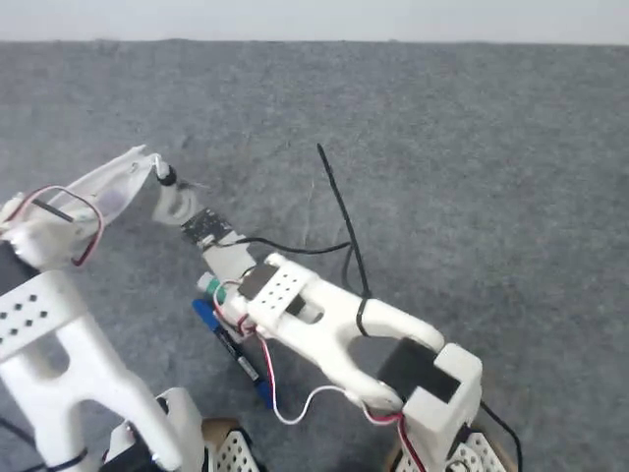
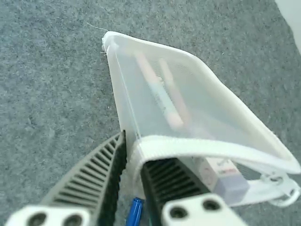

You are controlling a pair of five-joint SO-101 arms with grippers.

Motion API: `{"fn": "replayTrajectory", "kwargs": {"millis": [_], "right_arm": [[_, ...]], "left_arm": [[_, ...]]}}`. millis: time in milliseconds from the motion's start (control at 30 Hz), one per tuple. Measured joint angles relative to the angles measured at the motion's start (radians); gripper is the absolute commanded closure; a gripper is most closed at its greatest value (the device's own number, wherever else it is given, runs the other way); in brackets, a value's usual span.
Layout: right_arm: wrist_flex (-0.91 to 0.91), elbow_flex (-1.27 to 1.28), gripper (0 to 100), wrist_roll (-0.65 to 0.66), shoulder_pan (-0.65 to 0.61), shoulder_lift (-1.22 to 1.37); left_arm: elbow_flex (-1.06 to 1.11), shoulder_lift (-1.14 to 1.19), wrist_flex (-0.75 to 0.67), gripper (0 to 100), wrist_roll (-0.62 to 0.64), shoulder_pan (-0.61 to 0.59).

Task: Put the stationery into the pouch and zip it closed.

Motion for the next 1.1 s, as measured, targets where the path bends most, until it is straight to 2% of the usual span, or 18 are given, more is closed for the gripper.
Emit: {"fn": "replayTrajectory", "kwargs": {"millis": [33, 200, 567, 767, 1000, 1100], "right_arm": [[0.005, -0.003, 99.3, 0.0, 0.011, 0.0], [0.025, -0.003, 99.1, 0.071, 0.051, 0.0], [0.299, -0.015, 99.0, 0.239, 0.186, -0.072], [0.417, -0.015, 80.4, 0.275, 0.229, -0.126], [0.448, -0.015, 82.8, 0.279, 0.226, -0.132], [0.402, -0.015, 82.8, 0.252, 0.226, -0.132]], "left_arm": [[0.0, 0.0, 0.0, 99, 0.0, 0.0], [0.0, 0.0, 0.0, 99, 0.0, 0.0], [0.0, 0.0, -0.012, 99, 0.0, 0.0], [0.0, 0.0, -0.012, 99, 0.0, 0.0], [0.0, 0.0, -0.012, 99, 0.0, 0.0], [0.0, 0.0, -0.012, 99, 0.0, 0.0]]}}
